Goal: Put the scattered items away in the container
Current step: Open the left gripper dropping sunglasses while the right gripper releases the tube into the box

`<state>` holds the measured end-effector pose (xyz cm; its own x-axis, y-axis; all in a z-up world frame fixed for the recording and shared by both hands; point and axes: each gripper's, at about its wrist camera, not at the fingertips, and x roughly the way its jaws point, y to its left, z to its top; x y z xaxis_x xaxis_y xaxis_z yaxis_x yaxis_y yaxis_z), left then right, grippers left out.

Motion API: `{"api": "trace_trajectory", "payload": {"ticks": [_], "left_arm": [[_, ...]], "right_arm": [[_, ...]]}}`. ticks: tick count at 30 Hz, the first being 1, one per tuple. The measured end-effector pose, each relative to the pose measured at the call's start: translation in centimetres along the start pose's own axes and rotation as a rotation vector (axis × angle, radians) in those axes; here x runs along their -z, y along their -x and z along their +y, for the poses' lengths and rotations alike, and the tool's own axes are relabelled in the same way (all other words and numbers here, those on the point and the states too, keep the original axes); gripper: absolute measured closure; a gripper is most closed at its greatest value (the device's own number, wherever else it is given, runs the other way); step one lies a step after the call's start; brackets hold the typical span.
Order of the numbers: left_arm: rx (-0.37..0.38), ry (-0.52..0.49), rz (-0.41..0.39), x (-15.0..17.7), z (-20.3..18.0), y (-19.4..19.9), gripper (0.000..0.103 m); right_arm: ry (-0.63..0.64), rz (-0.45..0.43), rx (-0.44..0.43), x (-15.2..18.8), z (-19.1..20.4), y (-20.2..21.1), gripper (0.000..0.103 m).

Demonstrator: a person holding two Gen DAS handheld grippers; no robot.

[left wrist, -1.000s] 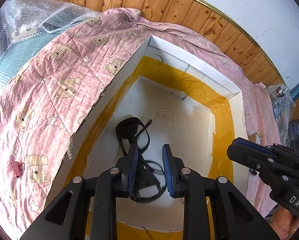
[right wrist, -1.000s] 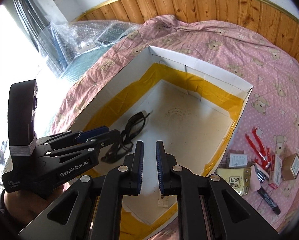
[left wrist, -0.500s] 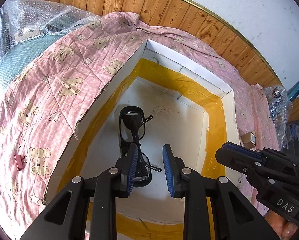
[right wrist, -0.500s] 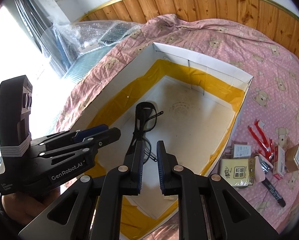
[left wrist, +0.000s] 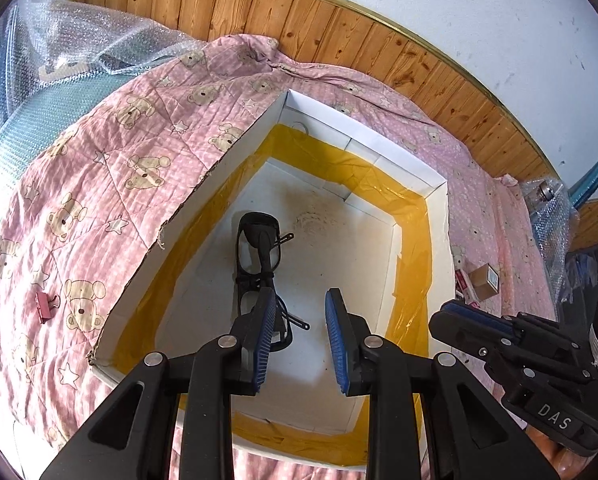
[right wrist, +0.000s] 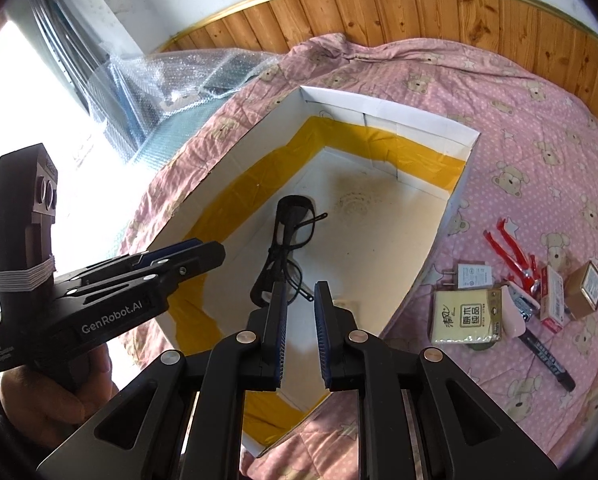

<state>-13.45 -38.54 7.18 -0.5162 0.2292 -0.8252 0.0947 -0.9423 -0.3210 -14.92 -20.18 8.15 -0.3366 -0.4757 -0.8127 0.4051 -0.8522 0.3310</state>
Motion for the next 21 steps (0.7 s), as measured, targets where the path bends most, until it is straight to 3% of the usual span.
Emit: {"api": "trace_trajectory", "payload": {"ticks": [21], "left_arm": [[0.025,-0.117,0.03,2.5,-7.0,0.2,0.075]], "right_arm": [[-0.086,-0.039,-0.045,3.5,-3.8,2.9,0.086]]}}
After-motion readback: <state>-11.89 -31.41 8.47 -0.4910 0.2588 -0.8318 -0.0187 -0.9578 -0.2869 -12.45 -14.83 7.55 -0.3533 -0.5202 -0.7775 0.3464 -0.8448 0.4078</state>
